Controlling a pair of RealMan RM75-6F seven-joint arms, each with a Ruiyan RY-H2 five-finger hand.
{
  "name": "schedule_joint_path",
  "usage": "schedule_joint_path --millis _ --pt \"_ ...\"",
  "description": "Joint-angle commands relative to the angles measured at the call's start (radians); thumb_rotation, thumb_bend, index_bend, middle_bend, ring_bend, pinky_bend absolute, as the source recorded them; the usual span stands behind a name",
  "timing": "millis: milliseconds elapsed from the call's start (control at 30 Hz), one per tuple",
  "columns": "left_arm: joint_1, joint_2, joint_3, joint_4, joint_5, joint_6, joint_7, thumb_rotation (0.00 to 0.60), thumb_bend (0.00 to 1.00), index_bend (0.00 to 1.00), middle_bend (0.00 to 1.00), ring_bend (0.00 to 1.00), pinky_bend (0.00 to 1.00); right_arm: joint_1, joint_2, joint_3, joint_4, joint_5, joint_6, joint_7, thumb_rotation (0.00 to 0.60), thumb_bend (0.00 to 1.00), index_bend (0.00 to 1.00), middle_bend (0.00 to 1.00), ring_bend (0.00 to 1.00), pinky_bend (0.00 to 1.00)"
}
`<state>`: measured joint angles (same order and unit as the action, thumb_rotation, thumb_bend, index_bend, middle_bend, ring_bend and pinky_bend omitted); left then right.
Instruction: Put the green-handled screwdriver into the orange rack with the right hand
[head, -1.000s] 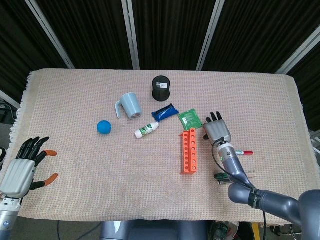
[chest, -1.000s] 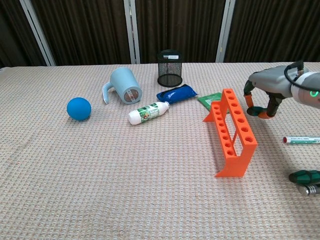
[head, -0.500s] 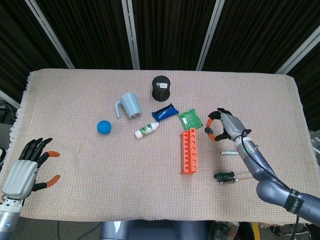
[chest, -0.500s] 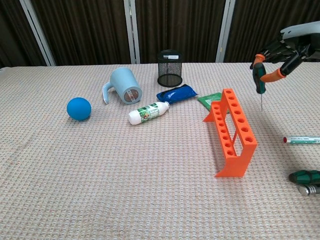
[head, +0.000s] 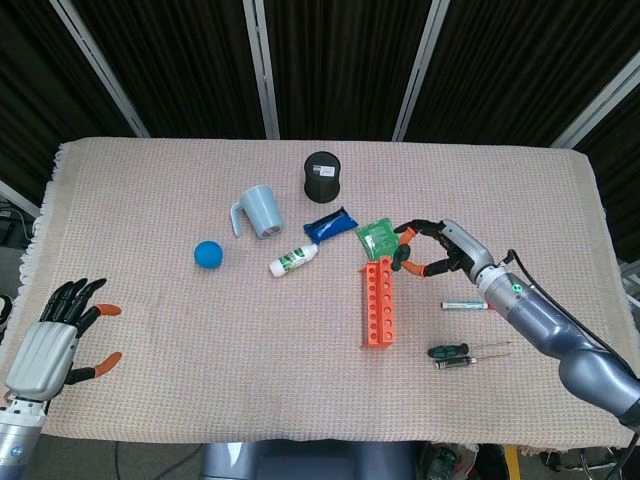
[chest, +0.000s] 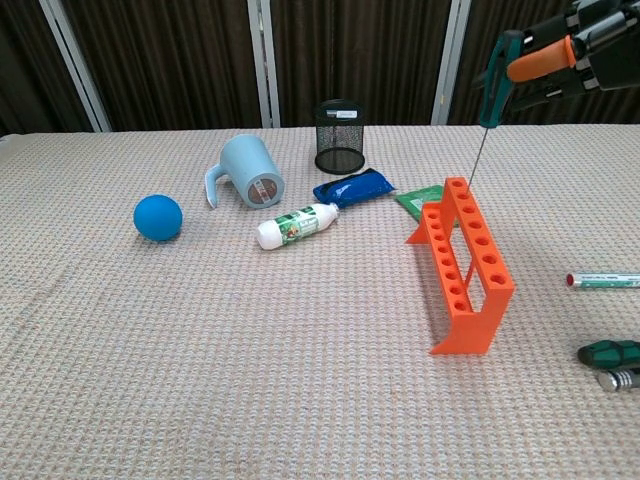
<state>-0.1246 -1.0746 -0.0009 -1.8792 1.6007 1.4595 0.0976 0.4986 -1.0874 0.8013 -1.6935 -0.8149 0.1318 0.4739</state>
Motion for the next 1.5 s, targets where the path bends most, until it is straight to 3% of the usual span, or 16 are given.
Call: schedule_joint_path --millis 33,233,967,1500 --pt "-0.001 -0.001 0.0 0.0 0.0 -0.001 0.0 0.6 0.17 0.33 0.06 0.0 0.0 -0.031 -0.014 0.048 0.004 -0.032 -0.039 0.022 0.6 0.29 0.59 0.22 0.0 0.0" --pt "-0.003 -0.002 -0.001 0.0 0.0 -0.004 0.001 0.6 0.17 0.33 0.06 0.0 0.0 -0.04 -0.033 0.07 0.015 -0.066 -0.052 0.024 0.6 0.29 0.6 0.22 0.0 0.0" --pt "-0.003 -0.001 -0.001 0.002 -0.004 -0.002 0.0 0.6 0.17 0.33 0.06 0.0 0.0 -0.021 -0.081 0.016 0.049 -0.132 -0.047 0.026 0.6 0.29 0.6 0.22 0.0 0.0" --pt "-0.007 -0.003 -0.003 -0.003 -0.007 -0.007 0.008 0.6 0.17 0.33 0.06 0.0 0.0 -0.01 -0.06 0.003 0.053 -0.144 -0.023 0.063 0.6 0.29 0.6 0.23 0.0 0.0"
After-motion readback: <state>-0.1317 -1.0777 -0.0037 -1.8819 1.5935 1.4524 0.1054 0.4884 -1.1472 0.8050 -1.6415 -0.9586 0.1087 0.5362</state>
